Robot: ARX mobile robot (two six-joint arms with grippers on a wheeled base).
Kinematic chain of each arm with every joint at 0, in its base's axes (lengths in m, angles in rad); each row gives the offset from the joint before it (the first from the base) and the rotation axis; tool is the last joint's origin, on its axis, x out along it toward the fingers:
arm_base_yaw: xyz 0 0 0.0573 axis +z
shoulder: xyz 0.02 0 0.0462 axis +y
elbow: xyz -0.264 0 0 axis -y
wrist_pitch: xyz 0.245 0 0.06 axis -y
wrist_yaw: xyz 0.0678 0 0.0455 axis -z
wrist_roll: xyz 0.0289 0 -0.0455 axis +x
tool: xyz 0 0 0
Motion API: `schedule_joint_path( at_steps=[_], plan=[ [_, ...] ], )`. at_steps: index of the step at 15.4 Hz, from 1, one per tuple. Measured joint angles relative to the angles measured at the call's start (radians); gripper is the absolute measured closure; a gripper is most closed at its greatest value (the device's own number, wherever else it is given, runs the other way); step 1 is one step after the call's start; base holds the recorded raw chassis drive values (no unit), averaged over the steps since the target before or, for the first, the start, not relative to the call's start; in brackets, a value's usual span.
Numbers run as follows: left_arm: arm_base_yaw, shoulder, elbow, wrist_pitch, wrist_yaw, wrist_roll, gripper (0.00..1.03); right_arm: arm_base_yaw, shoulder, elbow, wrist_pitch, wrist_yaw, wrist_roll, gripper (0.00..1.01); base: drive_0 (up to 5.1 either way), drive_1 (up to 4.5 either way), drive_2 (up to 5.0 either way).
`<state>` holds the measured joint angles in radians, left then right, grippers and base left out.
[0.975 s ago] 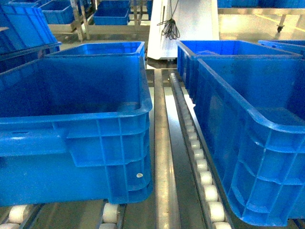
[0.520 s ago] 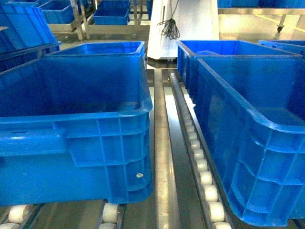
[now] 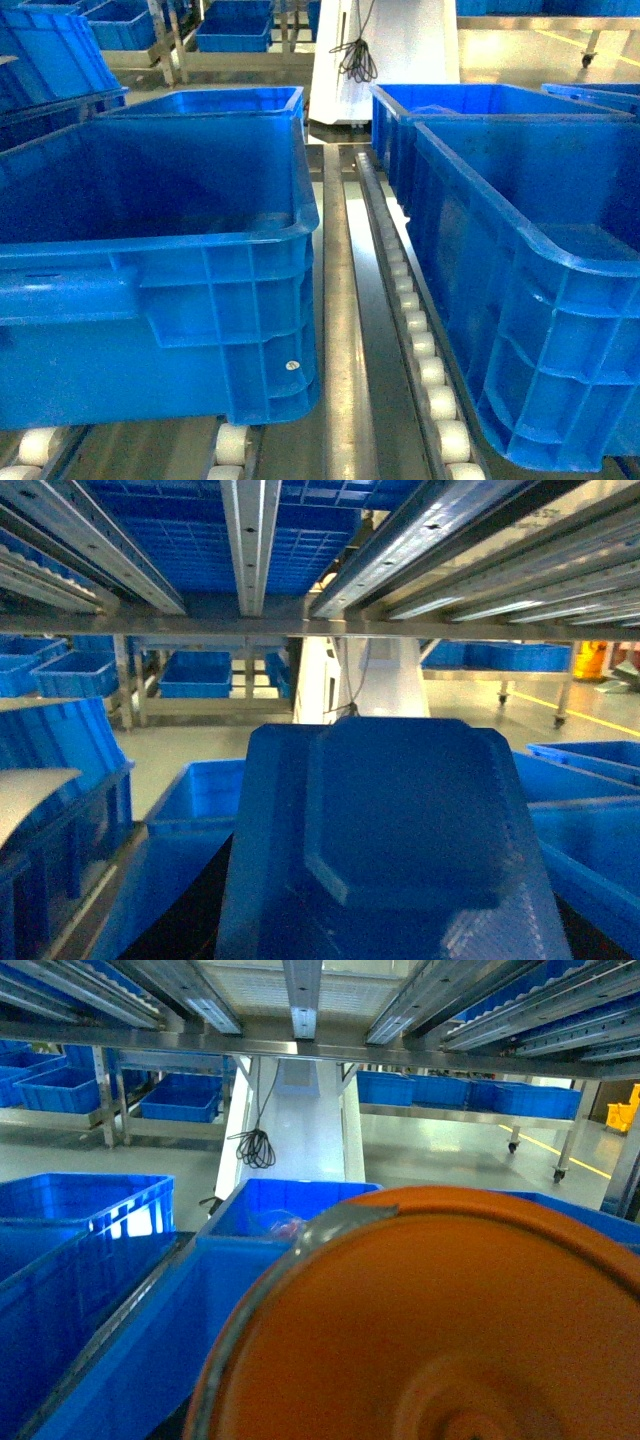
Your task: Sort blue parts and orange caps into right shelf containers
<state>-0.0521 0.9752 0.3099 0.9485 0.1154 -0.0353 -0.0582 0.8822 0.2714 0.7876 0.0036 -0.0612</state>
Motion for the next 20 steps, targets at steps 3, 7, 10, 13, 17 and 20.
schedule_joint_path(
  at_steps=[3, 7, 10, 13, 17, 20],
  plan=[
    [0.008, 0.493, 0.316, -0.121, -0.031, -0.038, 0.59, -0.005, 0.501, 0.352, -0.091, -0.015, 0.069, 0.58, 0.0, 0.00, 0.0],
    [0.018, 0.483, 0.381, -0.182, -0.056, -0.124, 0.10, 0.045, 0.535, 0.435, -0.114, 0.062, 0.069, 0.33, 0.0, 0.00, 0.0],
    [0.022, 0.501, 0.381, -0.195, -0.063, -0.142, 0.05, 0.045, 0.539, 0.436, -0.122, 0.064, 0.069, 0.01, 0.0, 0.00, 0.0],
    [0.022, 0.501, 0.381, -0.193, -0.063, -0.143, 0.05, 0.045, 0.538, 0.436, -0.121, 0.064, 0.069, 0.03, 0.0, 0.00, 0.0],
    [0.018, 0.501, 0.372, -0.162, -0.088, -0.128, 0.09, 0.050, 0.537, 0.416, -0.053, 0.030, 0.069, 0.10, 0.0, 0.00, 0.0],
    [0.056, 0.366, 0.163, -0.079, -0.119, -0.001, 0.46, 0.058, 0.403, 0.200, 0.030, -0.004, 0.069, 0.48, 0.0, 0.00, 0.0]
  ],
)
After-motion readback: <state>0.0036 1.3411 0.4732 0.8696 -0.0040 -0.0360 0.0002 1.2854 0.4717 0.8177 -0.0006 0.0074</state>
